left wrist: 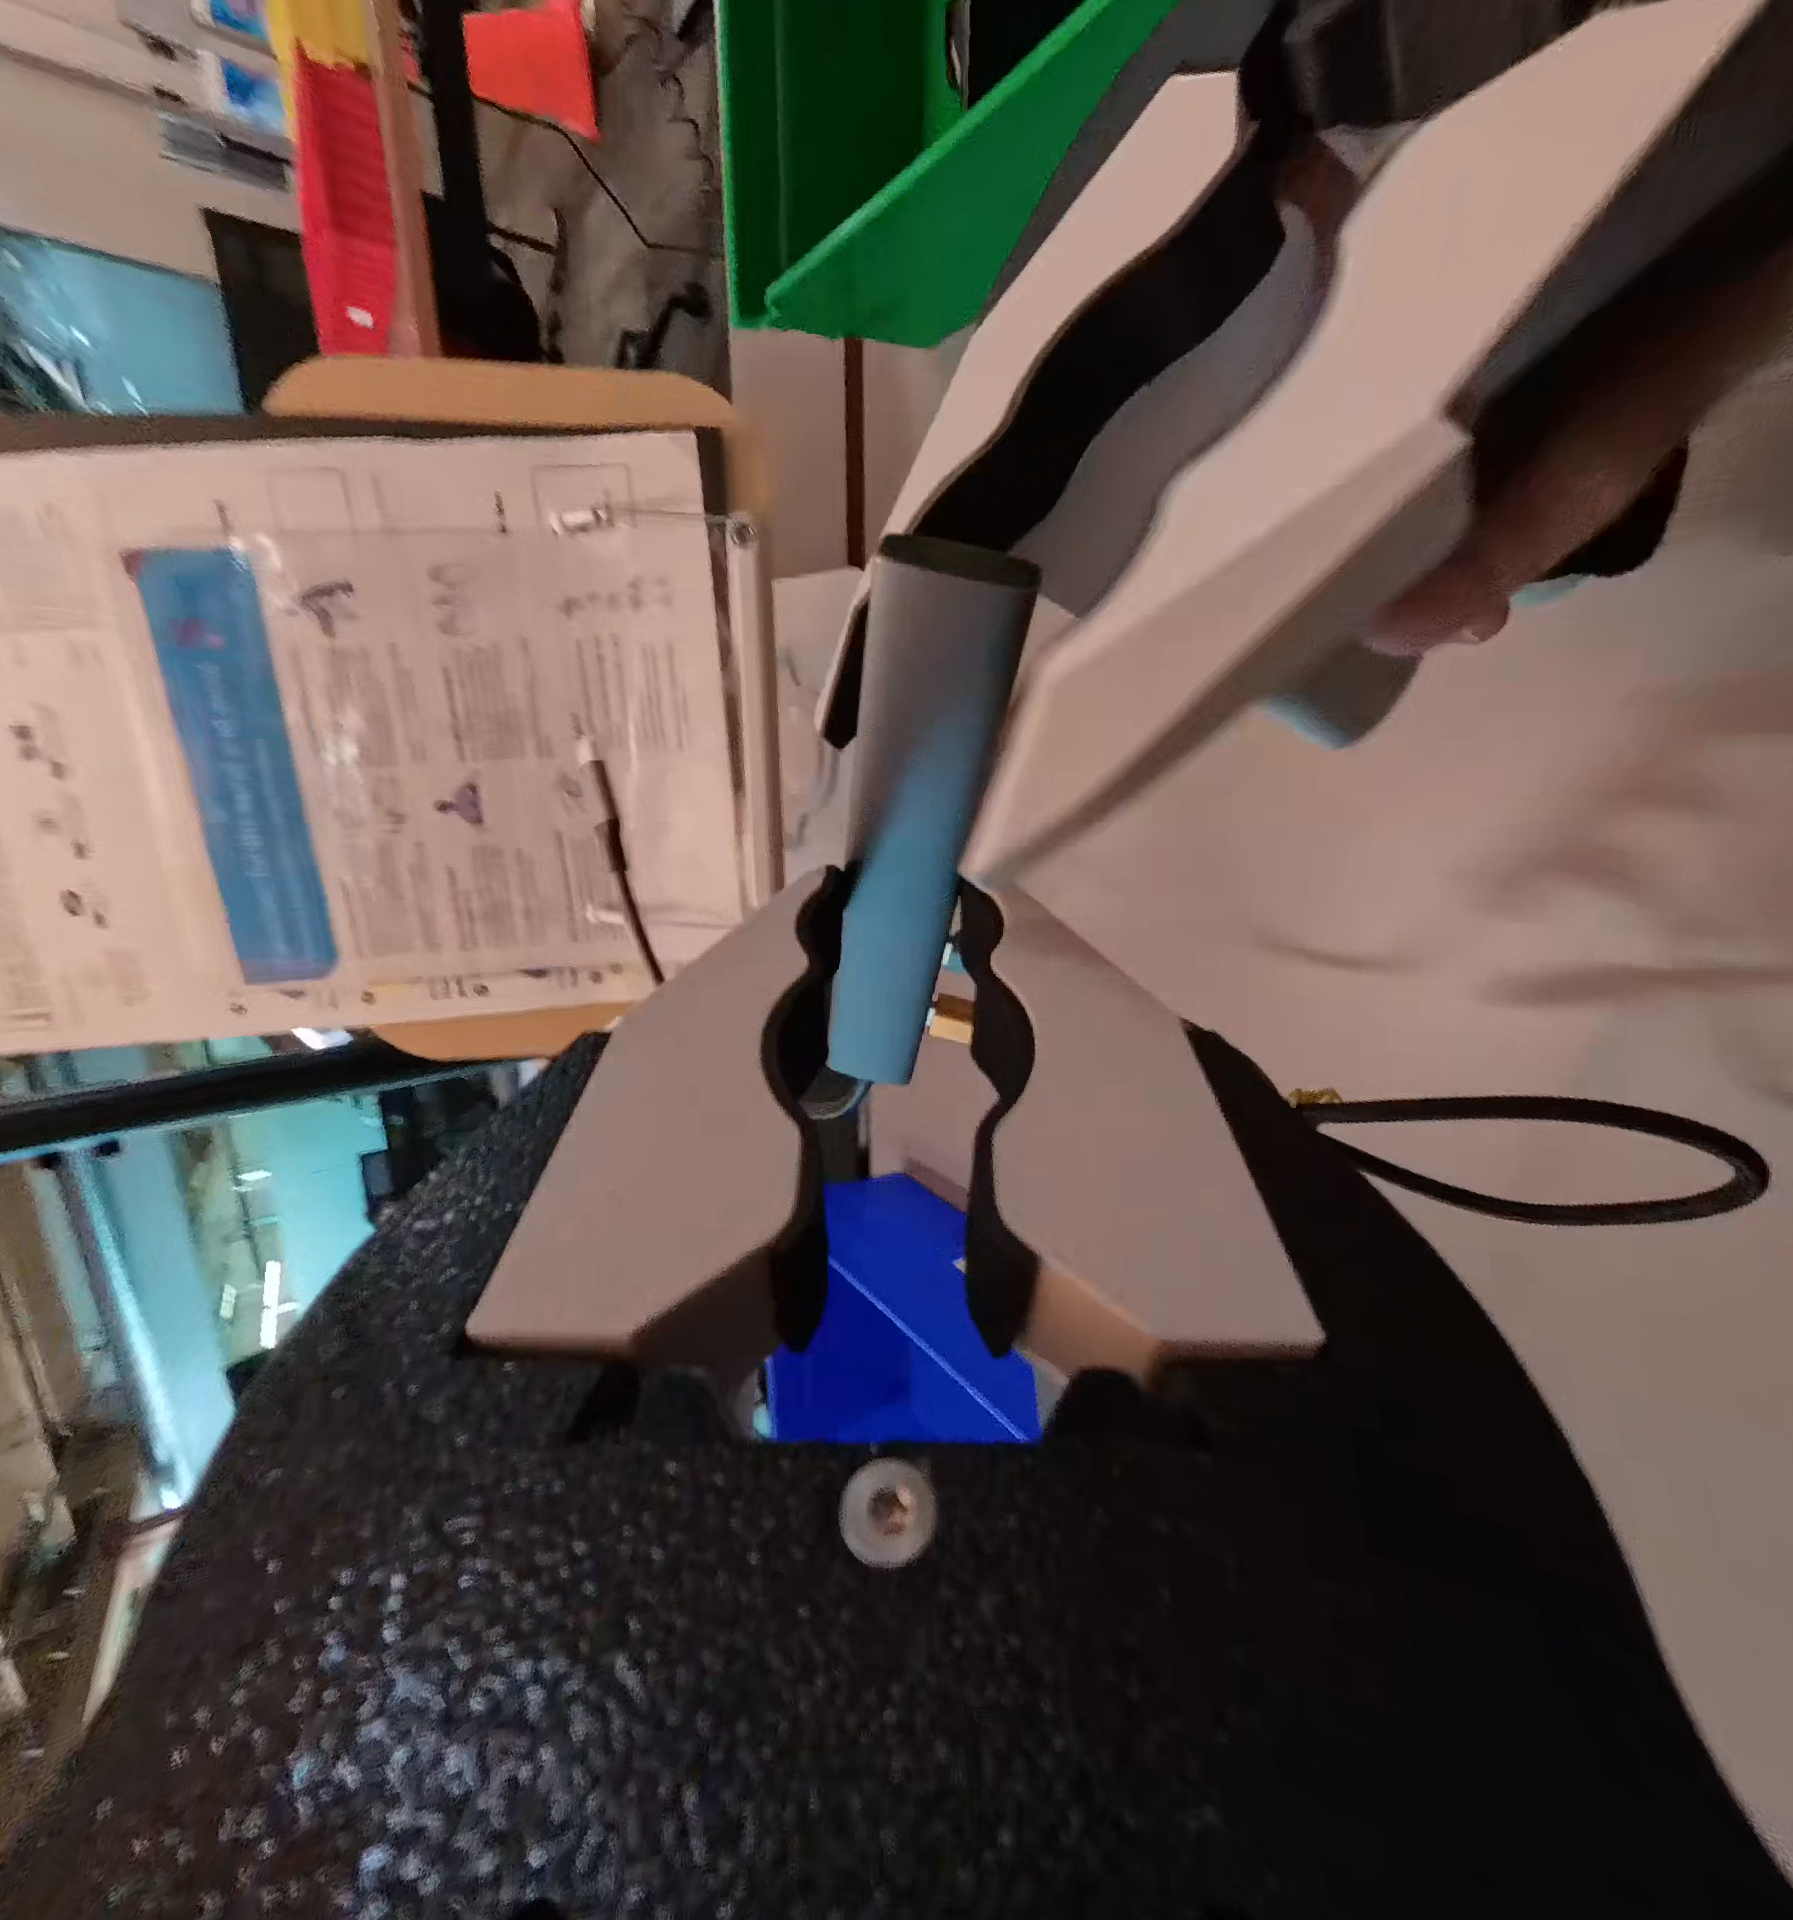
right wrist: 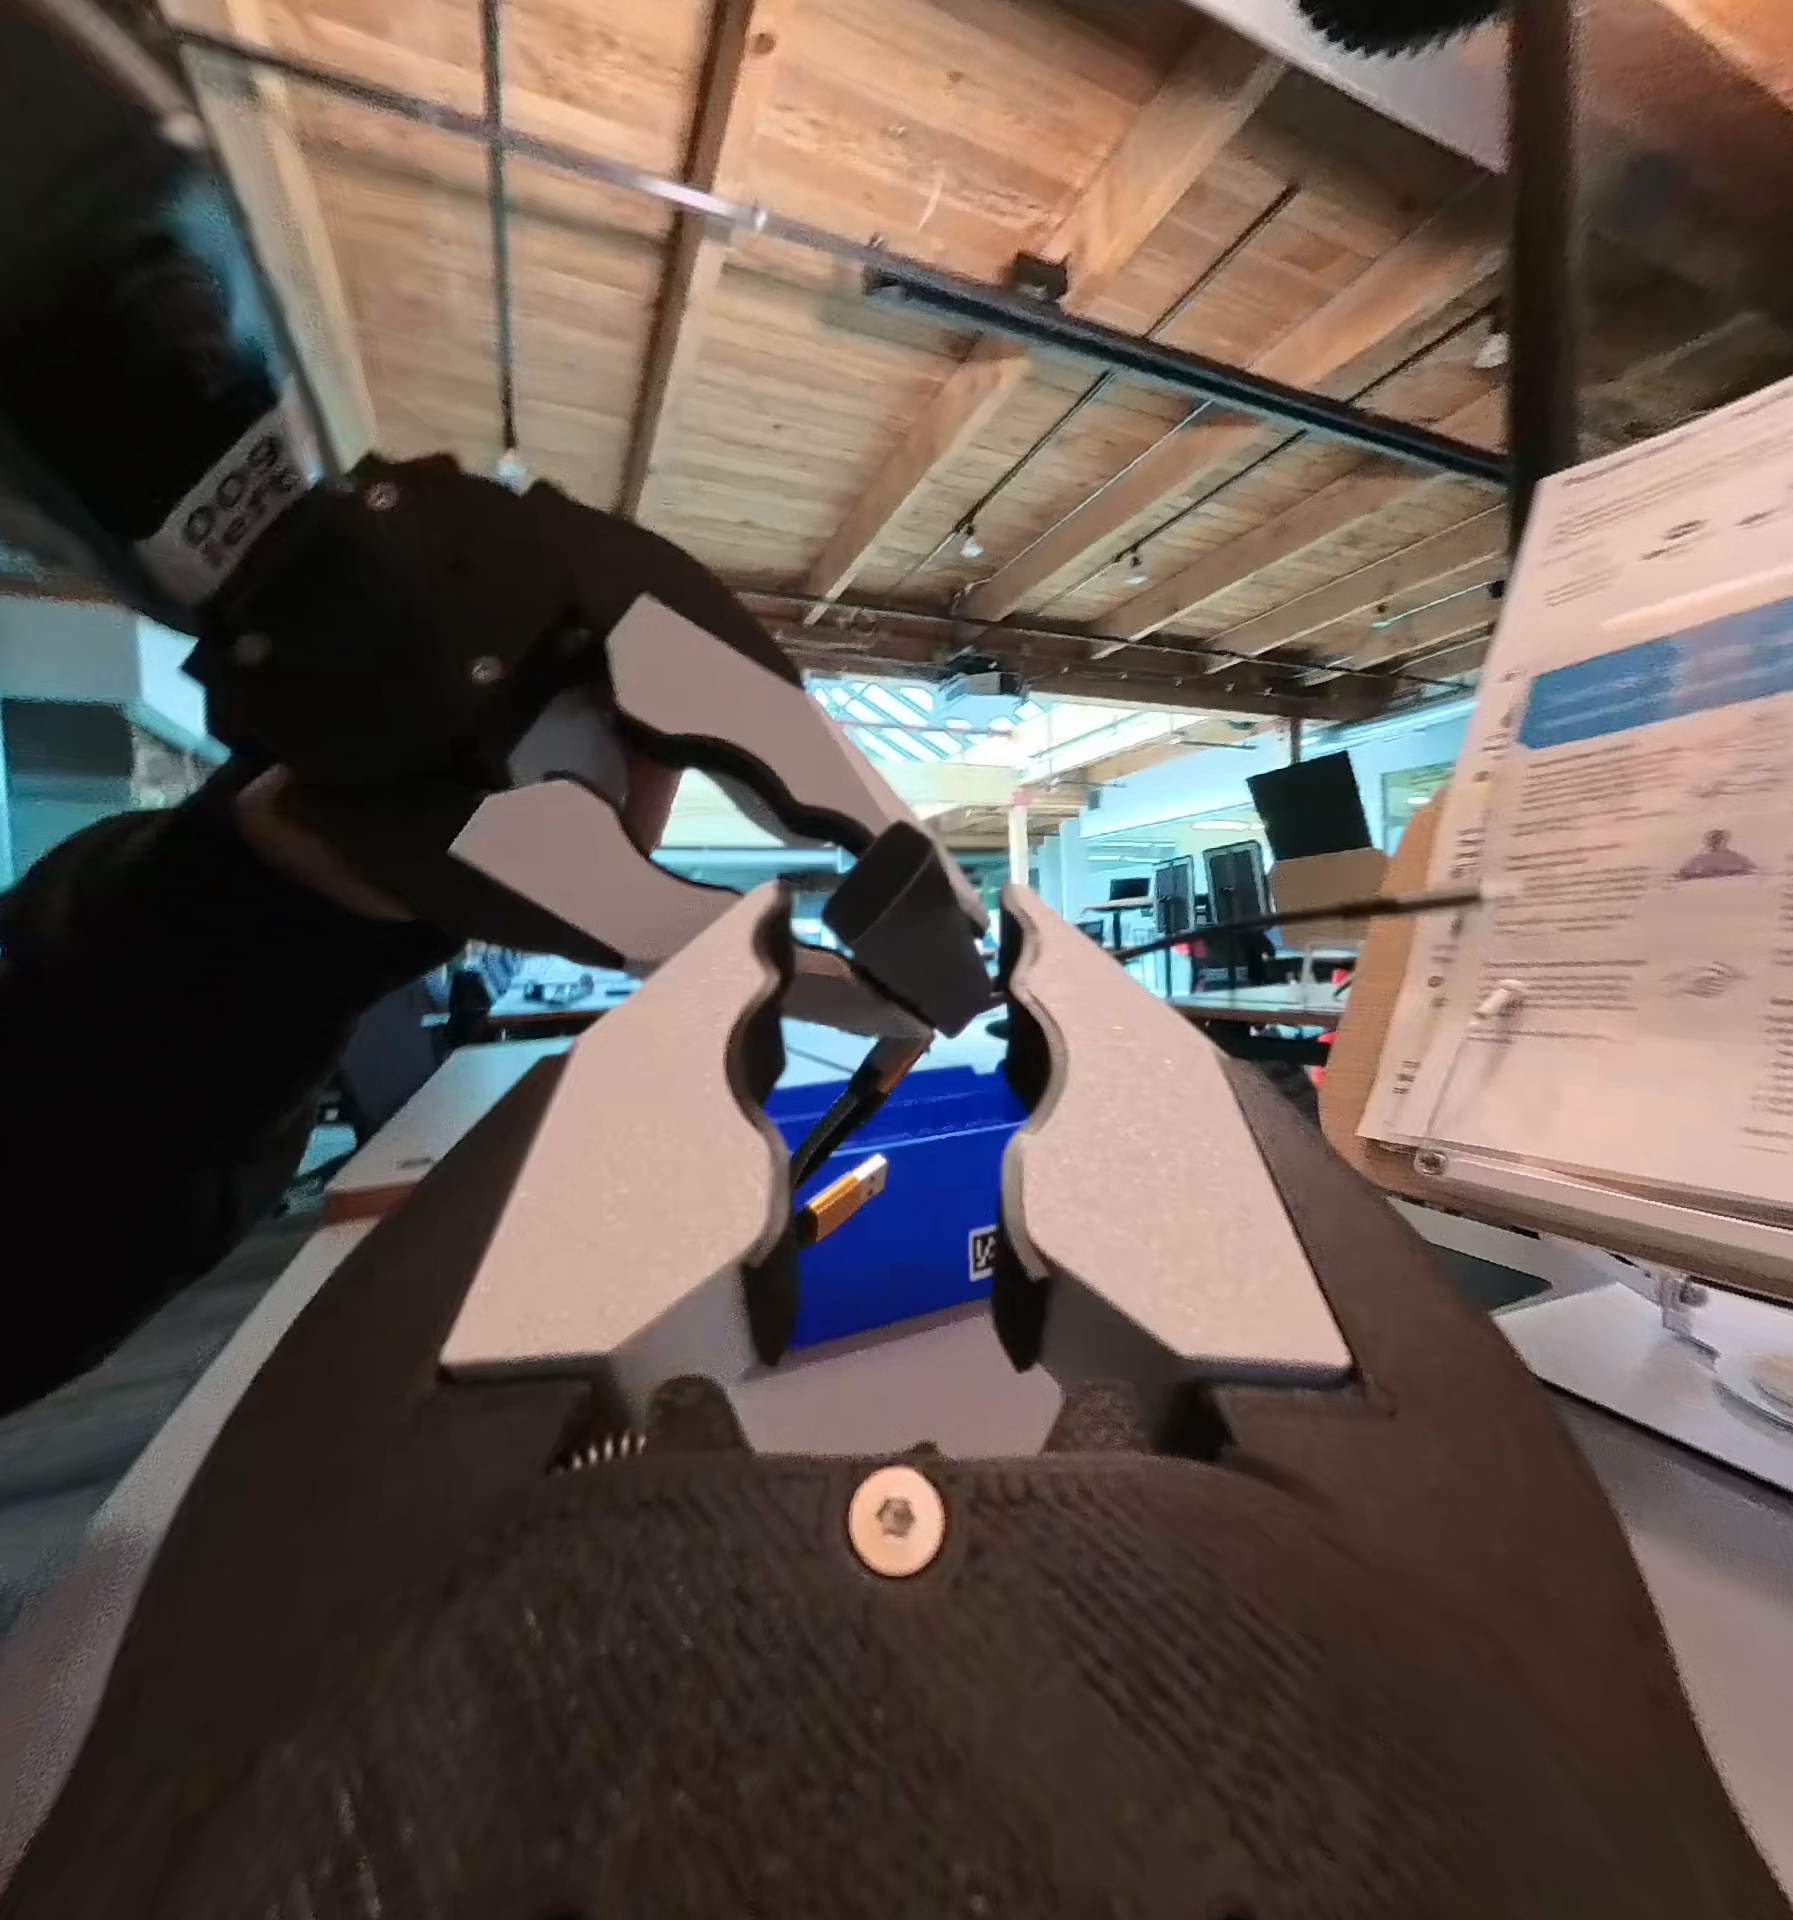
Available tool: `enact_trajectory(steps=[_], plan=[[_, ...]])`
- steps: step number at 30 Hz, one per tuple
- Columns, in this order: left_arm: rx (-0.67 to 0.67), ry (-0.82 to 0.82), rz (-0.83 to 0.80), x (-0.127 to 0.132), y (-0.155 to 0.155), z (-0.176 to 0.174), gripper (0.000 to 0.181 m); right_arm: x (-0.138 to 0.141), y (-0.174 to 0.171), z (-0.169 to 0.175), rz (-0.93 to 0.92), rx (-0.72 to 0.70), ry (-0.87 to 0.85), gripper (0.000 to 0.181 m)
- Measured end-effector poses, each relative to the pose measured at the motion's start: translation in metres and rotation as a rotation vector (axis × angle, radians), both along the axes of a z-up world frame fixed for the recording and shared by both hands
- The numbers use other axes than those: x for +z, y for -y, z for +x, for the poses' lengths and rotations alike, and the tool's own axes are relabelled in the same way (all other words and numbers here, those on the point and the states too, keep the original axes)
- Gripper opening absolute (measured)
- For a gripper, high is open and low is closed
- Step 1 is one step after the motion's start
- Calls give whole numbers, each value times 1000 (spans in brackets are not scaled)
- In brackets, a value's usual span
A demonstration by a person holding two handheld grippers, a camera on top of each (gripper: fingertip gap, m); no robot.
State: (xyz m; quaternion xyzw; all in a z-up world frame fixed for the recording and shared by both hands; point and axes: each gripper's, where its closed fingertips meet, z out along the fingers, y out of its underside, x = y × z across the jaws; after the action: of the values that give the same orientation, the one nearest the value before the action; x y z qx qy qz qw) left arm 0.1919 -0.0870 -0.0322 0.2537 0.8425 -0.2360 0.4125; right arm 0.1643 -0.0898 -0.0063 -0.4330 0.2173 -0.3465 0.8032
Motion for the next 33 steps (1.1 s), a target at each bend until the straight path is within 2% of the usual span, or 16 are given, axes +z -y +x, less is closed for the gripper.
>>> enact_trajectory(steps=[2,5,9,13,16,19,21,23,26,29,33], plan=[[-27,36,-26,3,13,-3,20,4,14,1,66,0,-7,20],[-57,110,-71,14,31,-5,20,10,38,3,183,2,-43,15],[-195,177,-193,35,58,-21,20,26,66,-12,296,76,0,9],[-303,26,-271,43,62,-43,38,32,76,-23,351,269,-33,7],[-360,-92,-331,51,47,-48,47,25,87,-12,450,301,-107,8],[-382,-256,-386,37,26,-52,50,5,94,10,511,266,-235,8],[-335,-302,-450,19,17,-45,53,-6,97,20,580,289,-306,8],[-265,-276,-521,-4,11,-27,57,-13,97,26,651,335,-356,8],[-221,-232,-674,-31,10,-9,54,-25,89,34,695,373,-430,8],[-202,-167,-760,-46,12,1,52,-37,82,42,729,396,-490,8],[-217,-172,-821,-49,12,5,41,-44,78,45,710,412,-526,8]])
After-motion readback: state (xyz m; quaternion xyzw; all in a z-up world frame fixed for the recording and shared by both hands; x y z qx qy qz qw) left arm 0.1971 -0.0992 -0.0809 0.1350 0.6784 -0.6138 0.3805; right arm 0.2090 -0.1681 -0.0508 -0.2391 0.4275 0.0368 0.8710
